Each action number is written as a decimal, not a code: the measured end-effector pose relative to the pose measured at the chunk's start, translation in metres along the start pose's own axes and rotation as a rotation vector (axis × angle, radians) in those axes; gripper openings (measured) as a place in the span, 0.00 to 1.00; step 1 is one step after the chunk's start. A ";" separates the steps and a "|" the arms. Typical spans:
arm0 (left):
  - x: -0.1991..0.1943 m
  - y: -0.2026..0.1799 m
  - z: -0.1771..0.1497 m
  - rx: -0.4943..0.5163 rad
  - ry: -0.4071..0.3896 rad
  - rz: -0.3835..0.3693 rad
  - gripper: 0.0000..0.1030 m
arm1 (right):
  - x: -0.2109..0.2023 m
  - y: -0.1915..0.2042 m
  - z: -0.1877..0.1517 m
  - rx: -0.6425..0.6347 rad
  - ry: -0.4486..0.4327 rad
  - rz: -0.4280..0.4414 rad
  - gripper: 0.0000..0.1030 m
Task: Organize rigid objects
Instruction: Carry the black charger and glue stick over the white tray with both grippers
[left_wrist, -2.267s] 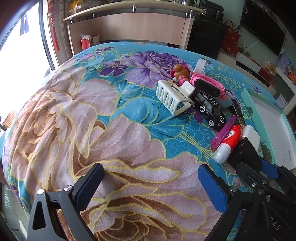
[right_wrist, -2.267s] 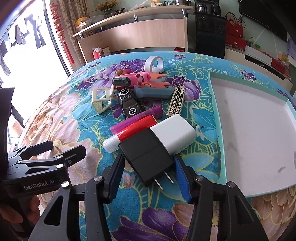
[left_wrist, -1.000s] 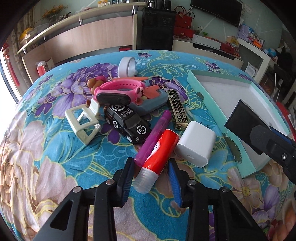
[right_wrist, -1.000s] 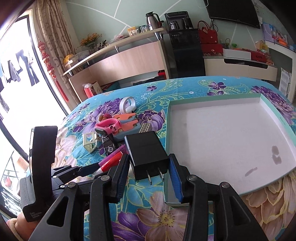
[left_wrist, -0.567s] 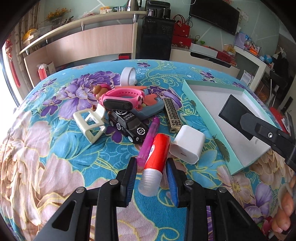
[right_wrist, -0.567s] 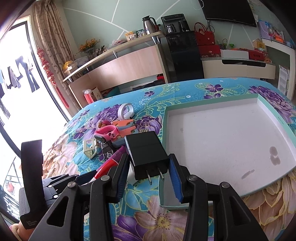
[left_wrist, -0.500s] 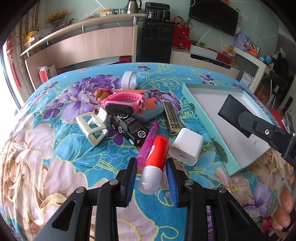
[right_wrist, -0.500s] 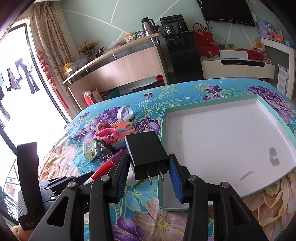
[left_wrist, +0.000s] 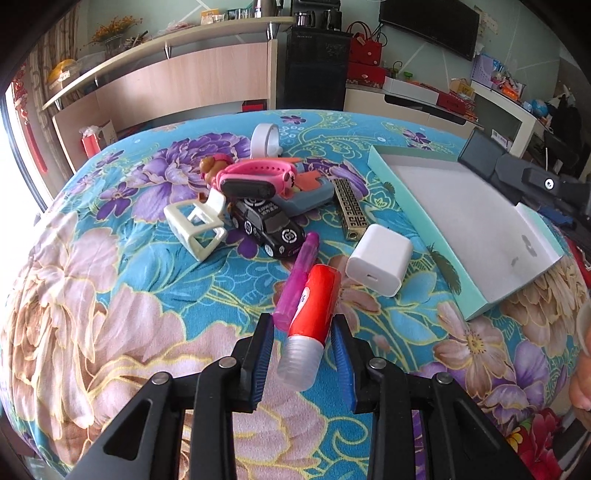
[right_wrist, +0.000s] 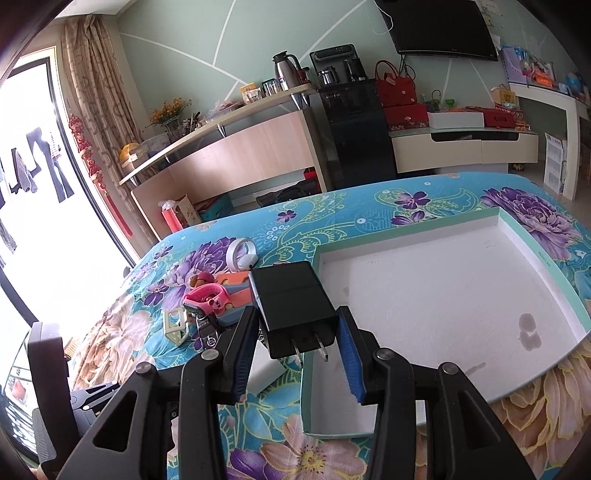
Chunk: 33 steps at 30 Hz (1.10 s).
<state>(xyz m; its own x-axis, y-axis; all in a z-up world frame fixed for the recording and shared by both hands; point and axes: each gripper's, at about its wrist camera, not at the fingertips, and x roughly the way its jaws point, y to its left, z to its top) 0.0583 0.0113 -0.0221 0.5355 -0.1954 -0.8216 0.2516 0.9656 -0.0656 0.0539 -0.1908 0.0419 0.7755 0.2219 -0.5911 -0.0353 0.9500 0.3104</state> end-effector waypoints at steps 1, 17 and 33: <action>0.002 0.001 -0.001 -0.005 0.013 0.014 0.31 | 0.000 0.000 0.000 0.002 -0.001 0.000 0.43; 0.011 0.012 -0.012 0.008 0.060 0.055 0.21 | 0.009 0.002 0.004 0.009 0.018 -0.003 0.43; -0.014 -0.049 0.056 0.147 -0.068 0.030 0.21 | 0.014 -0.026 0.013 0.056 -0.033 -0.039 0.43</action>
<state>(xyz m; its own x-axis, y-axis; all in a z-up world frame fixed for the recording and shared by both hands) 0.0838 -0.0428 0.0249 0.5969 -0.1825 -0.7813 0.3470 0.9367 0.0463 0.0735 -0.2157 0.0353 0.7961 0.1766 -0.5789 0.0301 0.9438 0.3292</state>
